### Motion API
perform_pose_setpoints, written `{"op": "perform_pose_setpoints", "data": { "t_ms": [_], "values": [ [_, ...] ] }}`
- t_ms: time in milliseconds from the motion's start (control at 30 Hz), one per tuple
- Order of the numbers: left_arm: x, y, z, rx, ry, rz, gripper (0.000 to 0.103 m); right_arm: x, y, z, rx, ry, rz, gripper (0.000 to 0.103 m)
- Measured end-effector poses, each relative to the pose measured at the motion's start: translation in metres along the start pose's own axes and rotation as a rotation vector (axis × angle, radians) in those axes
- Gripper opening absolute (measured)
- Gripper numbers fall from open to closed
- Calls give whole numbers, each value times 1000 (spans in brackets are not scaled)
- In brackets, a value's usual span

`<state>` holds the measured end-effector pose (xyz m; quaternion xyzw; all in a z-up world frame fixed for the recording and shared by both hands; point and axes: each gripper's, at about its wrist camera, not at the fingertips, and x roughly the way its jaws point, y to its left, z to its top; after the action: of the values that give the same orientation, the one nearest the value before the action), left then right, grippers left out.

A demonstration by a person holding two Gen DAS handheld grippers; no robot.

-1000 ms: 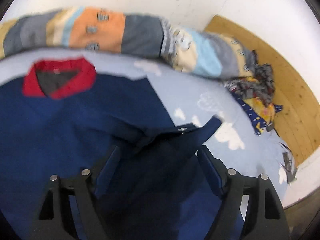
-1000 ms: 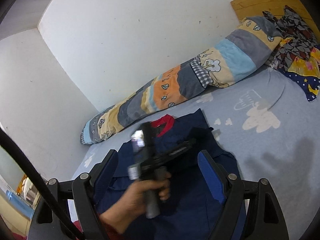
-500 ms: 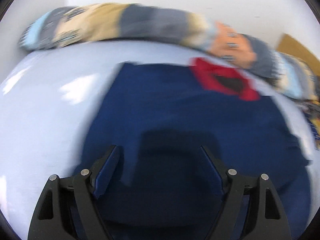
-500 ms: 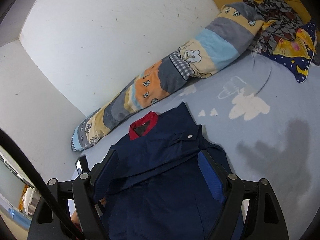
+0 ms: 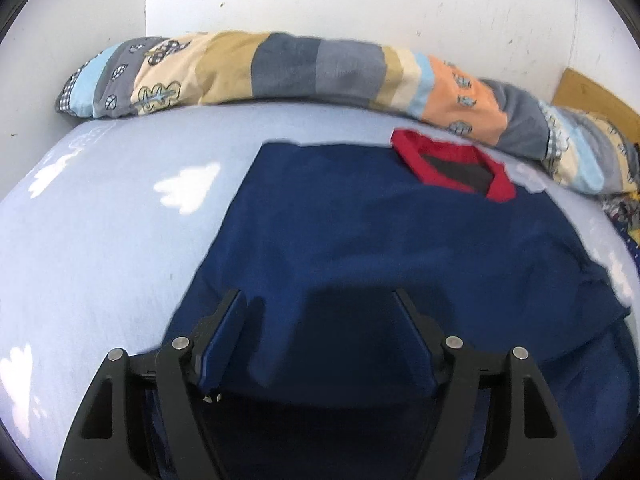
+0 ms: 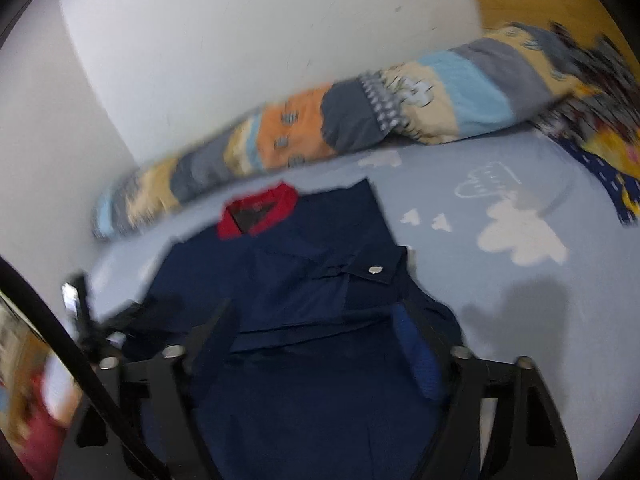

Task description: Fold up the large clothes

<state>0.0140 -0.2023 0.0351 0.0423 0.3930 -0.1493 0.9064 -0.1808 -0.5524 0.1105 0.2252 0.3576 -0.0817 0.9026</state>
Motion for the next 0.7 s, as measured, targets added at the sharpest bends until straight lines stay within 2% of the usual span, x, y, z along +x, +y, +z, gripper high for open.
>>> {"op": "perform_pose_setpoints", "data": {
  "t_ms": [33,67,200,267,333,433,567,633,700],
  "values": [
    [3,1,-4,11,12,17,72,19,3,2,-25,33,6,53],
    [5,1,-6,16,19,23,72,41,5,3,-55,60,-12,50],
    [6,4,-10,19,24,22,72,102,-13,0,-95,156,-106,47],
    [8,4,-12,30,30,21,72,126,-32,-9,-67,253,-116,44],
    [7,4,-13,38,30,30,72,127,-34,-12,-79,250,-114,44],
    [-3,0,-14,53,29,57,72,121,-25,-9,-112,269,-163,46],
    [-27,-3,-24,92,32,77,72,88,-10,-4,-172,212,-147,49],
    [-39,1,-33,78,52,73,73,72,-4,-3,-180,187,-143,56],
    [-48,6,-43,52,81,66,73,64,-4,-6,-167,203,-118,57]
  ]
}}
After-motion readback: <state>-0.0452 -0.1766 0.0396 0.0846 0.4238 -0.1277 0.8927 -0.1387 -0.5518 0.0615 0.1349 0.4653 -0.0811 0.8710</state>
